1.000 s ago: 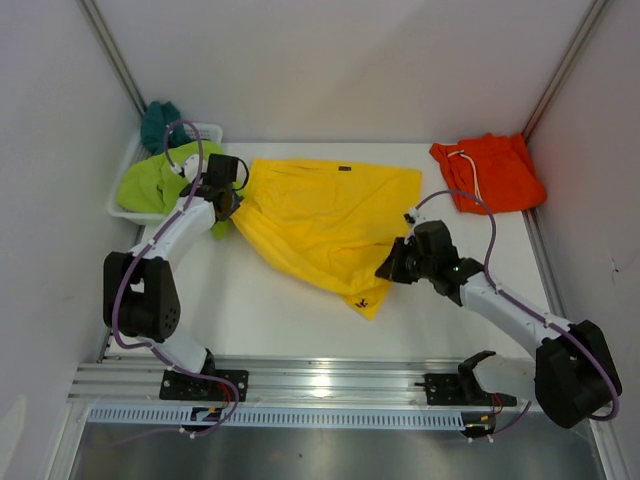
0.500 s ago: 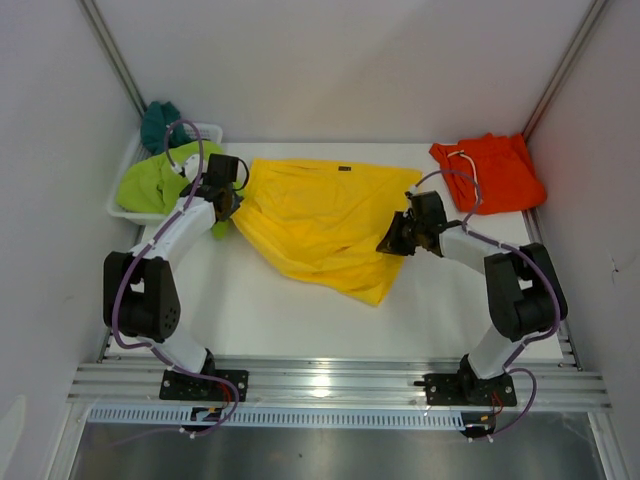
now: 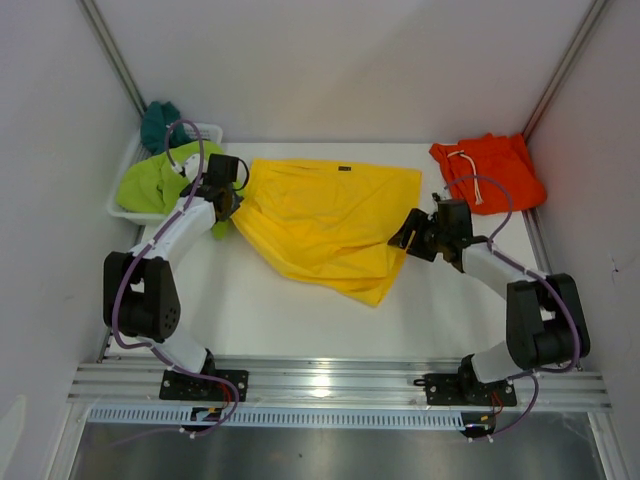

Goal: Fold and stack the shorts
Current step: Flatten the shorts out

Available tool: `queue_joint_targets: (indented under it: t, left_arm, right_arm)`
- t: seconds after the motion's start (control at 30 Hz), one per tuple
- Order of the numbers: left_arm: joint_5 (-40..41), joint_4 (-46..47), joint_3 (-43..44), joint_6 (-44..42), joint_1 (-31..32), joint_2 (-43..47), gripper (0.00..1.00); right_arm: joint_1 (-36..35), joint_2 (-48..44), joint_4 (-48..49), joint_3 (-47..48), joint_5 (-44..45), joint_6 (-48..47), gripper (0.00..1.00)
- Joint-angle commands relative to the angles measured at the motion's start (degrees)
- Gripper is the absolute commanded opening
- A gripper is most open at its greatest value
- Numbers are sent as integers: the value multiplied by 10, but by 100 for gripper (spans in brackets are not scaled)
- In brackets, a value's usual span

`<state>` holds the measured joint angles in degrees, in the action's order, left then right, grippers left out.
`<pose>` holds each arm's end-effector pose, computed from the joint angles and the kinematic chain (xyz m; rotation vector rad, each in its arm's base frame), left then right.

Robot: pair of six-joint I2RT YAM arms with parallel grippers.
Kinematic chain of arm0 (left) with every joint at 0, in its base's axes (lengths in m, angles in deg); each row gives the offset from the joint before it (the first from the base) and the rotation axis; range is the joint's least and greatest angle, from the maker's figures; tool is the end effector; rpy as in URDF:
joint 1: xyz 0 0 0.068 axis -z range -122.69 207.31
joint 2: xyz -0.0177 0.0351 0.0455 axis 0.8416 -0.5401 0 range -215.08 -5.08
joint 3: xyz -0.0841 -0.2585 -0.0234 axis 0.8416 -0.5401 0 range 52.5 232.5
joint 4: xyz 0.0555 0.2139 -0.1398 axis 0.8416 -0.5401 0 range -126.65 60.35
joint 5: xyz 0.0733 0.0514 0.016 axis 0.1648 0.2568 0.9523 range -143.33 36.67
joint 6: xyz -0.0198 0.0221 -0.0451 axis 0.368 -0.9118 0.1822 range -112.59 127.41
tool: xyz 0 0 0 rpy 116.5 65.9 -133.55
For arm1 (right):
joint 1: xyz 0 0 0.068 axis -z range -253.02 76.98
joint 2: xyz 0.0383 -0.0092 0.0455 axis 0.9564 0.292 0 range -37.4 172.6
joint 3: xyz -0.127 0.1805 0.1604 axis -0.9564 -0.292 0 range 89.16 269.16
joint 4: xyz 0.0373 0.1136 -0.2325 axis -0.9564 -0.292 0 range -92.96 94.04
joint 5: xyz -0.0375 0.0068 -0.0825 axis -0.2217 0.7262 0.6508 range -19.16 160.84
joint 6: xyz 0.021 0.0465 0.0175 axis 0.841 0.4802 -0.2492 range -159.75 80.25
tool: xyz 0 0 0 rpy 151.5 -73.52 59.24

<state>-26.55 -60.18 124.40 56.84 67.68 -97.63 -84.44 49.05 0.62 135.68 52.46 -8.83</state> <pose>0.3457 -0.0470 0.2645 -0.9645 2.1331 0.0717 0.3000 0.0722 0.1917 0.2407 2.3862 0.7334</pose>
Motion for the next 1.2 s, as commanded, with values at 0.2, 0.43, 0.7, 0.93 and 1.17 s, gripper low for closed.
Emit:
queue_joint_targets:
  t: [0.2,0.43,0.7,0.93,1.17]
  left_arm:
    - [20,16,9,-12,2,8,0]
    - [24,5,22,-12,2,0,0]
    - [20,6,22,-12,2,0,0]
    - [22,7,20,-16,1,2,0]
    - [17,10,17,-19,2,3,0]
  right_arm:
    - [-14,-159,3,-118,-69,-47,46]
    - [-56,-213,-40,-133,-38,-69,68]
    - [-63,-112,1,-104,11,-84,83]
    - [-63,-38,83,-84,-5,-81,76]
    - [-81,-52,92,-79,-17,-79,56]
